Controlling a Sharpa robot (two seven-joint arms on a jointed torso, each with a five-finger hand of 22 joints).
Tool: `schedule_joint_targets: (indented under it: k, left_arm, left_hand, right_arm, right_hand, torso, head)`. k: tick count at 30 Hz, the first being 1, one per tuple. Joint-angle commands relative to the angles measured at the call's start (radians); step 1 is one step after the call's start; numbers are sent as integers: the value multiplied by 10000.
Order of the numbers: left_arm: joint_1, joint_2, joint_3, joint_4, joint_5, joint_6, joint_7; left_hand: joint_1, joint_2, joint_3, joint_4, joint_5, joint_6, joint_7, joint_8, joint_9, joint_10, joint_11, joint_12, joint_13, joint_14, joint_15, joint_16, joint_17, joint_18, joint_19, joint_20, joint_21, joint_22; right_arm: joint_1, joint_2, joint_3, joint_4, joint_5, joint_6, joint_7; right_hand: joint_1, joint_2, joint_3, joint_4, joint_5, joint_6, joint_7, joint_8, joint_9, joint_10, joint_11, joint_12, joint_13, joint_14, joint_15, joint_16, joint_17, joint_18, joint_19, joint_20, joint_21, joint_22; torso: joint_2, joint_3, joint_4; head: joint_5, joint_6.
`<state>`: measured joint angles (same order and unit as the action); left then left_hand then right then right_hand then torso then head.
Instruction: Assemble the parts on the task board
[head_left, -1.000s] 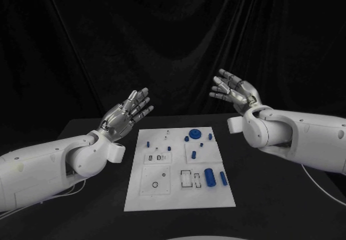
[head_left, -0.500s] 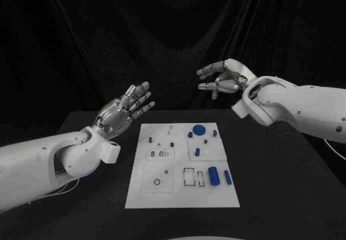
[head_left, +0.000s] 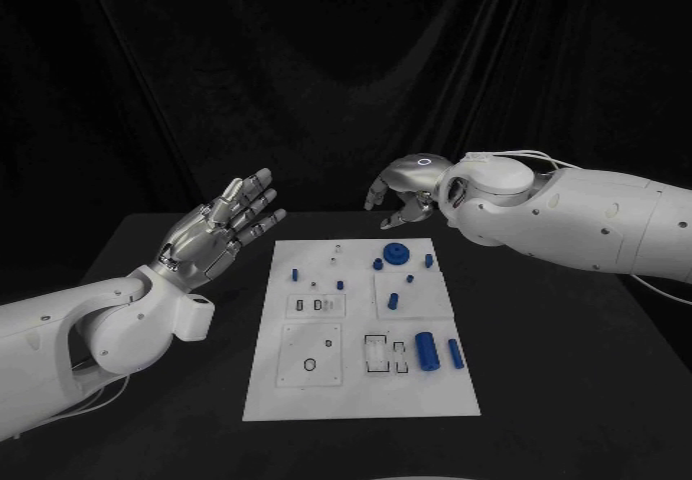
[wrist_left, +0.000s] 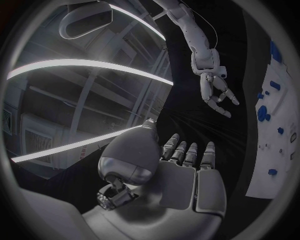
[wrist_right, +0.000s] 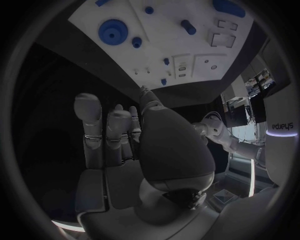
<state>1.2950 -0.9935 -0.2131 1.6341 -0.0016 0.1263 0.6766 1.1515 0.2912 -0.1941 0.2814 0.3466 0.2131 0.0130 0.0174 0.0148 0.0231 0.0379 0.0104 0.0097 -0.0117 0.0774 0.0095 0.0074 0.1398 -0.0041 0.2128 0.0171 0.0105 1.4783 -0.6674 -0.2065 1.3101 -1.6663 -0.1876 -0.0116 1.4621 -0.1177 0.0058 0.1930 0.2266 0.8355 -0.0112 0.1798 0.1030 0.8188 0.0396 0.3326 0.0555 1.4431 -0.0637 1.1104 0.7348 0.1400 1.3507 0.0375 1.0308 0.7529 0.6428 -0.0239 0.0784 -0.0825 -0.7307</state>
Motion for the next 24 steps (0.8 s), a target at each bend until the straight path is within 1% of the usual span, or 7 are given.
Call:
schedule_joint_targets:
  k: [1, 4, 7, 10, 14, 17, 24]
  left_arm:
    - [35, -26, 12, 60, -51, 167, 997]
    - [35, -24, 12, 57, -51, 193, 1011]
    - [35, 3, 12, 27, -51, 217, 1014]
    - [34, 59, 12, -39, -51, 269, 1010]
    - [33, 154, 11, -154, -51, 324, 1008]
    - [31, 202, 11, -227, -51, 357, 1013]
    - [28, 200, 10, -274, -51, 418, 982]
  left_hand:
    - [86, -7, -202, 100, 155, 58, 65, 122, 138, 1, 36, 23, -13, 117, 121, -95, -74, 394, 164, 57, -51, -16]
    - [104, -4, -184, 100, 176, 57, 70, 121, 138, 8, 42, 28, -11, 117, 139, -95, -74, 398, 169, 72, -46, -14]
    - [118, 0, -168, 100, 192, 66, 73, 122, 139, 9, 48, 29, -11, 117, 151, -95, -74, 401, 173, 82, -43, -11]
    - [151, 3, -133, 96, 219, 74, 86, 124, 140, 20, 60, 37, -7, 117, 179, -95, -74, 405, 179, 101, -37, -8]
    - [208, 8, -66, 92, 284, 69, 89, 122, 139, 22, 62, 40, -7, 117, 249, -95, -74, 407, 188, 130, -28, -3]
    - [231, 9, -40, 89, 314, 67, 86, 121, 139, 22, 63, 41, -7, 117, 276, -95, -74, 407, 190, 137, -26, -2]
    - [286, 6, 25, 86, 388, 66, 79, 121, 140, 25, 55, 45, -6, 117, 335, -95, -74, 405, 193, 142, -22, 0]
  right_arm:
    - [-72, 44, 9, -10, -1485, 695, -505]
    - [-139, 66, 9, 10, -1527, 790, -536]
    - [-218, 79, 9, 18, -1550, 910, -584]
    - [-313, 105, 10, -43, -1563, 988, -604]
    - [-429, 136, 10, -153, -1570, 1037, -588]
    - [-492, 176, 10, -239, -1573, 1020, -555]
    - [-604, 204, 10, -332, -1575, 892, -426]
  right_hand:
    - [30, -140, 436, -49, 33, 184, 40, -124, 198, 274, -19, -187, 150, 164, -37, 310, 419, -33, 34, 19, 440, 428]
    - [102, -130, 531, -127, 586, 174, 251, -241, 242, 422, 15, -313, 158, 134, -19, 355, 542, -36, -62, 27, 576, 603]
    - [147, -137, 636, -202, 1055, 350, 225, -235, 358, 575, -67, -387, 200, 84, -56, 322, 557, -19, -170, 9, 634, 696]
    - [142, -169, 682, -232, 1250, 357, 205, -275, 403, 596, -70, -429, 226, 38, -58, 277, 531, -8, -257, 6, 608, 674]
    - [53, -218, 678, -215, 1180, 364, 218, -312, 445, 509, -55, -508, 238, -11, -47, 231, 499, 0, -336, 13, 584, 665]
    - [7, -238, 674, -203, 1040, 362, 211, -336, 470, 484, -51, -536, 253, -33, -41, 213, 494, 7, -383, 21, 563, 652]
    - [-166, -282, 639, -102, 618, 395, 165, -390, 559, 604, -12, -507, 347, 29, -23, 351, 766, -34, -335, 40, 760, 979]
  torso:
    - [92, -71, 162]
    - [107, -88, 208]
    - [105, -106, 253]
    - [91, -116, 260]
    - [84, -130, 264]
    - [84, -147, 273]
    - [46, -140, 255]
  head:
    - [-102, -22]
    - [-133, -28]
    - [-186, -92]
    - [-194, -178]
    - [-185, -234]
    - [-210, -210]
    - [-187, -256]
